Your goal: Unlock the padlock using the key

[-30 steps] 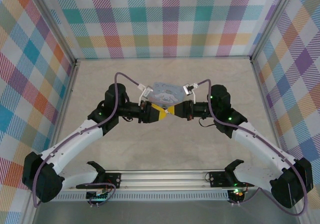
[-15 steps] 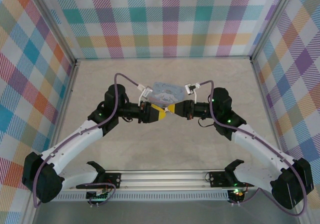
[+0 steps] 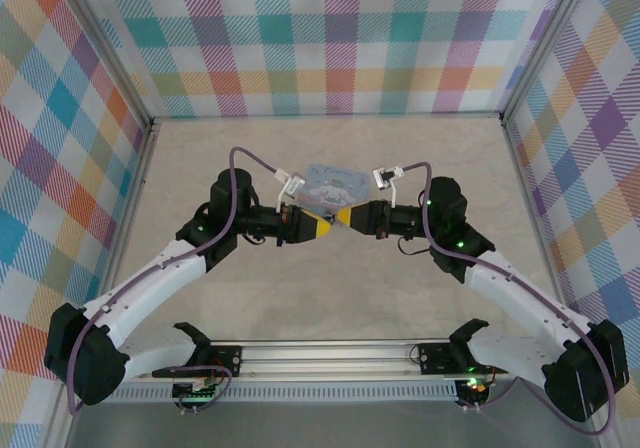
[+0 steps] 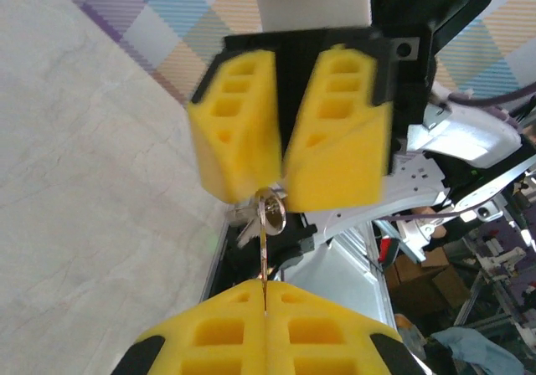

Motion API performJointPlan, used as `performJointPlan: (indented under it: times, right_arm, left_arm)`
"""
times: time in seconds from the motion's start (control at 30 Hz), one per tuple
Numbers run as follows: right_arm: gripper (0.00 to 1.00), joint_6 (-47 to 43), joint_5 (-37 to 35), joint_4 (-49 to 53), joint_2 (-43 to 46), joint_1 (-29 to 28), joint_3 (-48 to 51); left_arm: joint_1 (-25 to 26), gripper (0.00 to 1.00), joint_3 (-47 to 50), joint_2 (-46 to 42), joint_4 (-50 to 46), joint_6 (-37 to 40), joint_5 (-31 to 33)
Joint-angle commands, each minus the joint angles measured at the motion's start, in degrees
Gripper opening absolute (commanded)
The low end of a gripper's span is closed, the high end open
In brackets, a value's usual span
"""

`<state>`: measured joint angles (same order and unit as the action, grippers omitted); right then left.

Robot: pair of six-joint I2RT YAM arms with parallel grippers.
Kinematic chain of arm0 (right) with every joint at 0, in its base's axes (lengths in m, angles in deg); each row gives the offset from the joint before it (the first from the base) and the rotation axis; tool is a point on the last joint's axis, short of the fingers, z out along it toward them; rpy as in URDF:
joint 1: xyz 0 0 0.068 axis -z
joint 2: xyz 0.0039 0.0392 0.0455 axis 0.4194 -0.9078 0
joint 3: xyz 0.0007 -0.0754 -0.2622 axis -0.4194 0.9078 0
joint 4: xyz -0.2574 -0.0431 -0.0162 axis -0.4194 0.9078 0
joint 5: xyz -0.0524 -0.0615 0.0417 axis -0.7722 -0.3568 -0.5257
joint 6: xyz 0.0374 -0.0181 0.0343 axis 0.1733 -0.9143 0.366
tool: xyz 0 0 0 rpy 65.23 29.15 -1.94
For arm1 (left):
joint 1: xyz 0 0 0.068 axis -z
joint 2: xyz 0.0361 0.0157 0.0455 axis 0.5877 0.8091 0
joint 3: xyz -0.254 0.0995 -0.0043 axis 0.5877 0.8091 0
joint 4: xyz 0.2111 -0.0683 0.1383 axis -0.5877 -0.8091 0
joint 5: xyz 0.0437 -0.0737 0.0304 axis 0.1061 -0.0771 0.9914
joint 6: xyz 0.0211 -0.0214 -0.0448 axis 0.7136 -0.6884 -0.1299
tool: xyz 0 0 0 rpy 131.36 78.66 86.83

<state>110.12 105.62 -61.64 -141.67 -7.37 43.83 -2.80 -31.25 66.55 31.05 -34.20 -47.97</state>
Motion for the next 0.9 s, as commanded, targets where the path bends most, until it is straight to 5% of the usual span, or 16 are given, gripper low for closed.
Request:
performJointPlan:
  times: [0.0,0.33,0.87]
  right_arm:
    - [0.43,-7.5,0.6,9.1,1.5,1.2,-1.8]
    - [0.47,-18.6,6.6,24.3,-1.6,2.1,-8.9]
    - [0.45,-20.5,10.2,25.9,-3.8,0.9,-9.8]
  left_arm:
    - [-0.4,0.0,-3.5,1.2,-7.1,5.4,-1.0]
    - [-0.3,0.0,-17.4,12.7,-38.8,23.1,-11.4]
    - [0.1,0.0,-18.7,13.8,-39.3,24.1,-13.6]
